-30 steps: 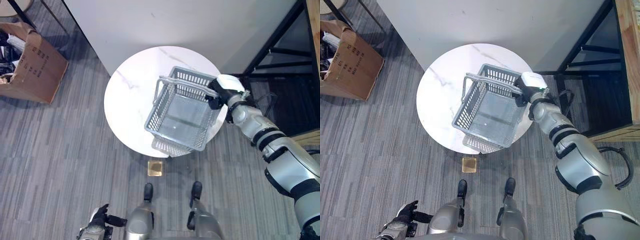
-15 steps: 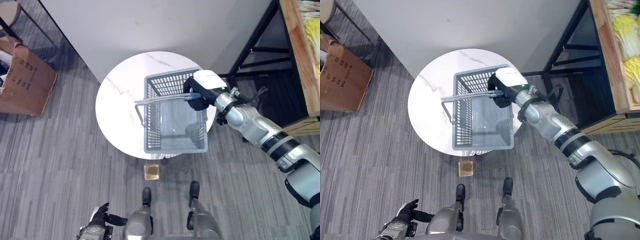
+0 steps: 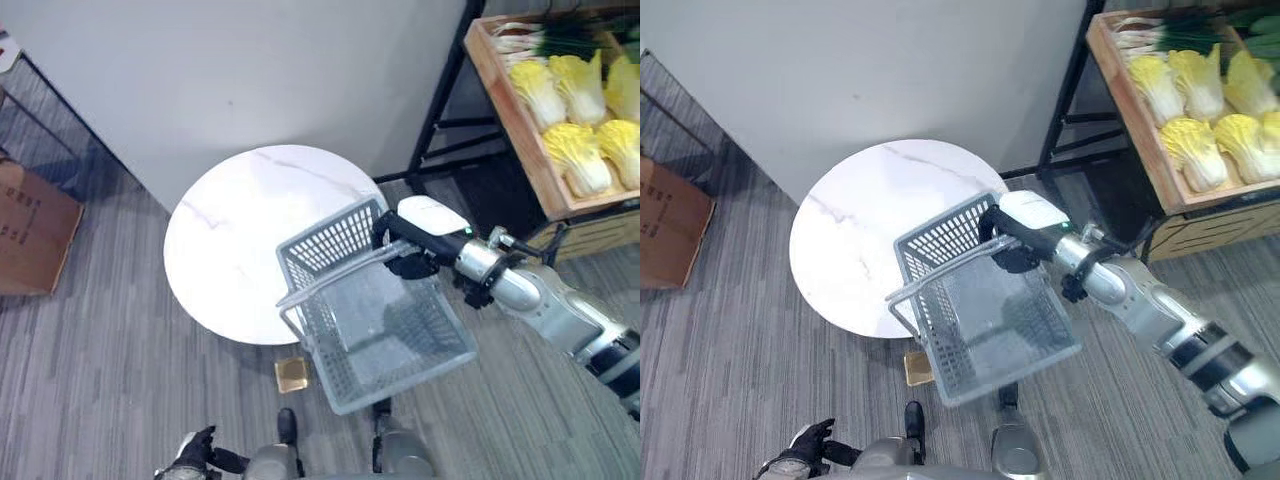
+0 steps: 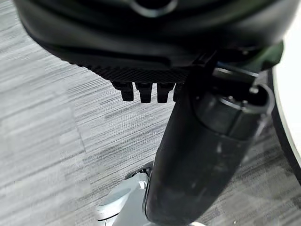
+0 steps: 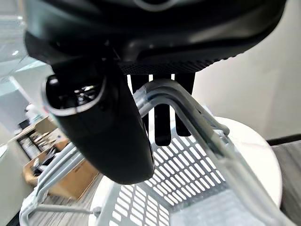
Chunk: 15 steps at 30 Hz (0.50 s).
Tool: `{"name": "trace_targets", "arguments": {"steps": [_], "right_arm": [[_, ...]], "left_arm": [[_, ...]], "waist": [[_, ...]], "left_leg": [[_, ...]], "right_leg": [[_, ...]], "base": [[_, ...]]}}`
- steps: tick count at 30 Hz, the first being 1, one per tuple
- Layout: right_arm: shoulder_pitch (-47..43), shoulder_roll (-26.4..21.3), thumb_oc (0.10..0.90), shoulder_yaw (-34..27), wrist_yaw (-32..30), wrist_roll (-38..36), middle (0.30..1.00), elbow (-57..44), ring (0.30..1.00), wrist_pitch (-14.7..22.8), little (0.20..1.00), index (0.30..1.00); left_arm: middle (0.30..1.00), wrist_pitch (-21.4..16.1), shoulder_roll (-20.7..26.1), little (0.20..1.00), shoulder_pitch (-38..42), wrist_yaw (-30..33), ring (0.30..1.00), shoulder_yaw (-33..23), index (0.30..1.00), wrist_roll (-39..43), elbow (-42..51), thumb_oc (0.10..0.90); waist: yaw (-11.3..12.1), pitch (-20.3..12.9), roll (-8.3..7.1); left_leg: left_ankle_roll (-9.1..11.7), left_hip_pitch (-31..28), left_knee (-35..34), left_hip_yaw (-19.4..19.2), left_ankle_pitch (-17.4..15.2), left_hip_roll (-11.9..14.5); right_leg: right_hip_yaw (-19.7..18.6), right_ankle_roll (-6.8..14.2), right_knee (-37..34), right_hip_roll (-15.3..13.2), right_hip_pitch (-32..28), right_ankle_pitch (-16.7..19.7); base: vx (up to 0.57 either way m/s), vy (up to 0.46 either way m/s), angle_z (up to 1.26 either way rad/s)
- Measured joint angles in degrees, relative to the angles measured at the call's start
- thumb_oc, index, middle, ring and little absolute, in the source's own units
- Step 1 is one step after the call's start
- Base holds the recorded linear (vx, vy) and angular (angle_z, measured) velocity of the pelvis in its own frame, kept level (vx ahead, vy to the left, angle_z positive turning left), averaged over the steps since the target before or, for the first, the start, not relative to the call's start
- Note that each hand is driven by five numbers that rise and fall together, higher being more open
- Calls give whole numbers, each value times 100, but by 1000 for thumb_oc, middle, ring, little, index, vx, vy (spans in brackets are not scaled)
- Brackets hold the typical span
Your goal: Get the vegetables into the basket
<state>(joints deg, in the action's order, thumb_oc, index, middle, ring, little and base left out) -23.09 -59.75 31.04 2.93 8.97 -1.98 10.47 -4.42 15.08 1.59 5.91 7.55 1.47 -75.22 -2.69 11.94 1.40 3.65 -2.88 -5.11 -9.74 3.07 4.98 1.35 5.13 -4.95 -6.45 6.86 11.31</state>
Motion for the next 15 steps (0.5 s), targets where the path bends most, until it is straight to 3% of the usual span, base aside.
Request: {"name": "trace_targets", "arguments": {"steps": [5,15], "right_arm": [[713,-134,400,-352,101,-40,300,-35,300,85,300,300],[2483,-56,400,-1690,70,-40,300,8,300,207,300,300]], "left_arm": [[1000,-14,-8,1000,-180,-35,1000,-48,1000,-221,-13,900],[1000,-13,-12,1000,-309,-120,1000,-140,1000,-430,-133,900]], "waist": [[-142,-286,15],[-484,-375,-88]], "left_leg": [[1,-119,-1,-200,-71,16],[-72,-432,-30,-711,-221,-146]], "right_leg": [[-200,-6,0,56,10,13],[-708,137,16,27,-18,58]], "base": [[39,18,-26],[5,114,-25]]}}
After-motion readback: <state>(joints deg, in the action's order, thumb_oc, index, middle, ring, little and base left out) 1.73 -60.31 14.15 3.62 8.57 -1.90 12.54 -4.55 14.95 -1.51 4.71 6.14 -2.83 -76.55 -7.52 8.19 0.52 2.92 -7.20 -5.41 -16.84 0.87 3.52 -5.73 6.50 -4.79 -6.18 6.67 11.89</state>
